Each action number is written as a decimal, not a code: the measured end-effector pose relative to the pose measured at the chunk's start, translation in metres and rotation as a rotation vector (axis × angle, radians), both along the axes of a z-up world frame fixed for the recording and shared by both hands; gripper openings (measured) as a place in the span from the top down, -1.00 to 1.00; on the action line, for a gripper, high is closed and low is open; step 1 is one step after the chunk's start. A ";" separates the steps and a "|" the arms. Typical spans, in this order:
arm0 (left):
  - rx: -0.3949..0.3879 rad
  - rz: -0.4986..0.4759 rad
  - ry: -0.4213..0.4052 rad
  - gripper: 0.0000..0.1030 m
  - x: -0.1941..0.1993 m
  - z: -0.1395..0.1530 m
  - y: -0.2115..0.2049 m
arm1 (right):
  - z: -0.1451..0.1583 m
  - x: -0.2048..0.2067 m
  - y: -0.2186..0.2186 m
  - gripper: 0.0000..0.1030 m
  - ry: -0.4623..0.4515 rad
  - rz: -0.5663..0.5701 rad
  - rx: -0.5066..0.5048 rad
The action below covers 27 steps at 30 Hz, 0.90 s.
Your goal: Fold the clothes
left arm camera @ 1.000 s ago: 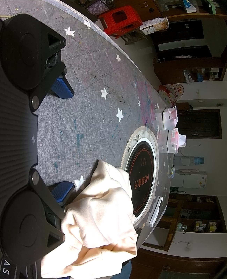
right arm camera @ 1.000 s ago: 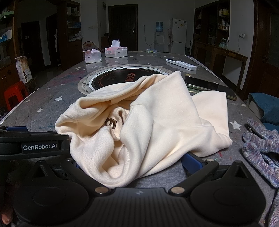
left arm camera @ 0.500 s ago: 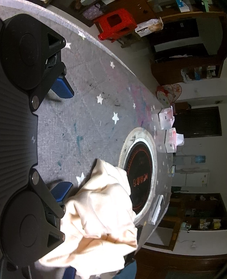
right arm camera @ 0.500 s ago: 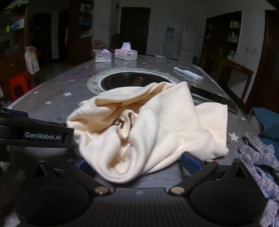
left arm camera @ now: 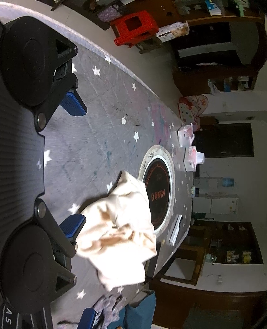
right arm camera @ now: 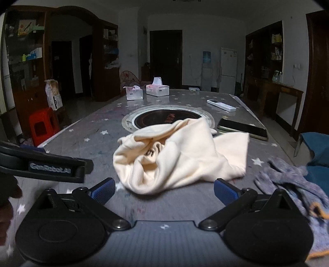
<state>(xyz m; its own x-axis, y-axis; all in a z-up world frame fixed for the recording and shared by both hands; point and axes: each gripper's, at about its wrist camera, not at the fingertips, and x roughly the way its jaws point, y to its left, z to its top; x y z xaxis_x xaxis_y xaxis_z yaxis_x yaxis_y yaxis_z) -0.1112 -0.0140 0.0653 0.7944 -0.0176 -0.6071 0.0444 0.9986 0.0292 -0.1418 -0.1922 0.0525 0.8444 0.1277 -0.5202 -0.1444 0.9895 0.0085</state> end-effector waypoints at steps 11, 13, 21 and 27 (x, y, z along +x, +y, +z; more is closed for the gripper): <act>0.001 -0.034 -0.025 -1.00 -0.065 0.022 -0.016 | 0.017 -0.072 -0.009 -1.00 -0.025 0.014 -0.107; -0.006 -0.054 -0.021 -1.00 -0.071 0.026 -0.017 | 0.019 -0.084 -0.011 -1.00 -0.028 0.013 -0.119; 0.039 -0.135 0.012 -1.00 -0.083 0.040 -0.021 | 0.030 -0.110 -0.028 -1.00 0.011 0.051 -0.149; 0.027 -0.147 0.023 -1.00 -0.067 0.055 -0.023 | 0.077 -0.097 -0.064 -1.00 0.026 0.092 -0.143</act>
<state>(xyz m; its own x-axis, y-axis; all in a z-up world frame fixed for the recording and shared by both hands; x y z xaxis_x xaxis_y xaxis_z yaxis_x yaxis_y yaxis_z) -0.1782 -0.0366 0.1204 0.7703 -0.1157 -0.6271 0.1907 0.9802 0.0534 -0.2392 -0.2563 0.1298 0.8186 0.1274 -0.5601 -0.2364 0.9634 -0.1264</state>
